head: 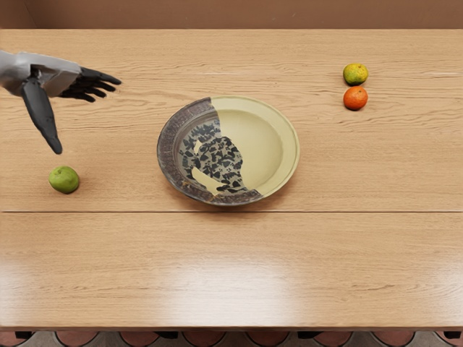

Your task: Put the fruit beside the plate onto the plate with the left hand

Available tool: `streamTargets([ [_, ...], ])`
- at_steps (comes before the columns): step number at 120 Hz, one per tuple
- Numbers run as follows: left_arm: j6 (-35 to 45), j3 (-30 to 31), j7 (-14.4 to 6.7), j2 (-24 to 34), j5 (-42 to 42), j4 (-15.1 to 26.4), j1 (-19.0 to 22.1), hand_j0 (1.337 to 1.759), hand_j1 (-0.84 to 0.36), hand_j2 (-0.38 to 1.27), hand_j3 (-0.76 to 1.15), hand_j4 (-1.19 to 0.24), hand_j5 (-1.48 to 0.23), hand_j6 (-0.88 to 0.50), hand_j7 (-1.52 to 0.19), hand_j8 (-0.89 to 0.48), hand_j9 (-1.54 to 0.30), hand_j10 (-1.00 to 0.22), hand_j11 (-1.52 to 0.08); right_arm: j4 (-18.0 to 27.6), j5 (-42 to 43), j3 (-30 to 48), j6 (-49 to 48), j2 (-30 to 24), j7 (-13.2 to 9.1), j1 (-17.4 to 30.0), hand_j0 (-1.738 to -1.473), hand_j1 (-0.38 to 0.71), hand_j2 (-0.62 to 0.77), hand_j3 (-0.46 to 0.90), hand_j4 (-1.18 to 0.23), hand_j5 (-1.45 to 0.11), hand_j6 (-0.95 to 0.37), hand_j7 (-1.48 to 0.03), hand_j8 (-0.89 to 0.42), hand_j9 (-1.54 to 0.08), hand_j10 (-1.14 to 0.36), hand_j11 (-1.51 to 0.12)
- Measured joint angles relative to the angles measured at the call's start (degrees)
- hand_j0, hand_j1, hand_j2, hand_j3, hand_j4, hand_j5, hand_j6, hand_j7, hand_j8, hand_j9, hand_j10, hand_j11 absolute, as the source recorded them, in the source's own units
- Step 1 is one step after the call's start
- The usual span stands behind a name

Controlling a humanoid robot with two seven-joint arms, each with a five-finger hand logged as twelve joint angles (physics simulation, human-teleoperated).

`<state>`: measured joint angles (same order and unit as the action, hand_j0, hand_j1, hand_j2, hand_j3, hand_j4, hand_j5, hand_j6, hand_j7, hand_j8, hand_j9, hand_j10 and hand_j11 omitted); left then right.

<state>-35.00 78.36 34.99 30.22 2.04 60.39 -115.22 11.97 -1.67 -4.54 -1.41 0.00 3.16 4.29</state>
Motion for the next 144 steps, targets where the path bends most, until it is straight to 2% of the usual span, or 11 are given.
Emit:
streamTargets([
  [22, 0.0, -0.22, 0.01, 0.2, 0.57, 0.0, 0.0, 1.658, 0.34, 0.0, 0.0, -0.01, -0.01, -0.01, -0.01, -0.01, -0.01, 0.0, -0.01, 0.0, 0.0, -0.06, -0.02, 0.0, 0.0, -0.01, -1.658, -0.32, 0.0, 0.0, -0.02, -0.03, -0.02, -0.03, -0.02, -0.03, -0.02, -0.03],
  [34, 0.0, -0.24, 0.01, 3.31, 1.49, -0.02, -0.59, 1.658, 0.35, 0.0, 0.0, 0.0, 0.0, 0.0, 0.0, 0.0, 0.0, 0.0, 0.0, -0.01, 0.0, -0.04, 0.0, 0.0, 0.0, -0.02, -1.658, -0.32, 0.0, 0.0, -0.02, -0.03, -0.02, -0.03, -0.02, -0.03, -0.02, -0.03],
  [55, 0.0, -0.05, -0.73, 1.79, 3.49, -2.11, -0.3, 1.658, 0.35, 0.0, 0.0, 0.0, 0.0, 0.0, 0.0, 0.0, 0.0, 0.0, 0.0, -0.02, 0.0, -0.03, -0.01, 0.0, 0.0, -0.01, -1.658, -0.32, 0.0, 0.0, -0.02, -0.03, -0.02, -0.03, -0.02, -0.03, -0.02, -0.03],
  [72, 0.0, 6.88, -1.89, -12.89, 4.29, -3.4, -1.73, 1.658, 0.35, 0.0, 0.0, 0.0, 0.0, 0.0, 0.0, 0.0, 0.0, 0.0, 0.0, -0.02, 0.0, -0.03, -0.02, 0.0, 0.0, 0.0, -1.658, -0.32, 0.0, 0.0, -0.02, -0.03, -0.02, -0.03, -0.02, -0.03, -0.02, -0.03],
  [78, -0.01, 9.55, -6.63, -16.25, 3.62, -3.47, -1.16, 1.658, 0.35, 0.0, 0.0, 0.0, 0.0, 0.0, 0.0, 0.0, 0.0, 0.0, 0.0, -0.02, 0.0, -0.03, -0.02, 0.0, 0.0, 0.0, -1.658, -0.32, 0.0, 0.0, -0.02, -0.03, -0.02, -0.03, -0.02, -0.03, -0.02, -0.03],
  [92, 2.57, 10.75, -27.53, -16.84, -2.92, -2.31, -1.11, 1.658, 0.35, 0.0, 0.0, 0.0, 0.0, 0.0, 0.0, 0.0, 0.0, 0.0, 0.0, -0.02, 0.0, -0.03, 0.0, 0.0, 0.0, 0.0, -1.658, -0.32, 0.0, 0.0, -0.02, -0.03, -0.02, -0.03, -0.02, -0.03, -0.02, -0.03],
  [106, 13.85, 2.26, -48.48, -16.89, -5.51, 1.34, 0.17, 1.658, 0.35, 0.0, 0.0, 0.0, 0.0, 0.0, 0.0, 0.0, 0.0, 0.0, 0.0, -0.02, 0.0, -0.03, 0.0, 0.0, 0.0, -0.01, -1.658, -0.32, 0.0, 0.0, -0.02, -0.03, -0.02, -0.03, -0.02, -0.03, -0.02, -0.03],
  [112, 19.99, -1.42, -55.08, -18.43, -5.22, 2.54, 1.01, 1.658, 0.35, 0.0, 0.0, 0.0, 0.0, 0.0, 0.0, 0.0, 0.0, 0.0, 0.0, -0.02, 0.0, -0.03, -0.02, 0.0, 0.0, -0.01, -1.658, -0.32, 0.0, 0.0, -0.02, -0.03, -0.02, -0.03, -0.02, -0.03, -0.02, -0.03],
  [118, 25.17, -4.71, -59.15, -19.12, -4.53, 3.24, 1.47, 1.658, 0.35, 0.0, 0.0, 0.0, 0.0, 0.0, 0.0, 0.0, 0.0, 0.0, 0.0, -0.02, 0.0, -0.03, -0.01, 0.0, 0.0, 0.0, -1.658, -0.32, 0.0, 0.0, -0.02, -0.03, -0.02, -0.03, -0.02, -0.03, -0.02, -0.03],
  [125, 28.59, -8.52, -61.98, -21.15, -4.19, 3.77, 3.22, 1.658, 0.35, 0.0, 0.0, 0.0, 0.0, 0.0, 0.0, 0.0, 0.0, 0.0, 0.0, -0.02, 0.0, -0.03, 0.0, 0.0, 0.0, 0.0, -1.658, -0.32, 0.0, 0.0, -0.02, -0.03, -0.02, -0.03, -0.02, -0.03, -0.02, -0.03],
  [144, 32.37, -13.19, -64.92, -23.35, -3.86, 4.3, 6.87, 1.658, 0.35, 0.0, 0.0, 0.0, 0.0, 0.0, 0.0, 0.0, 0.0, 0.0, 0.0, -0.02, 0.0, -0.03, -0.01, 0.0, 0.0, -0.01, -1.658, -0.32, 0.0, 0.0, -0.02, -0.03, -0.02, -0.03, -0.02, -0.03, -0.02, -0.03],
])
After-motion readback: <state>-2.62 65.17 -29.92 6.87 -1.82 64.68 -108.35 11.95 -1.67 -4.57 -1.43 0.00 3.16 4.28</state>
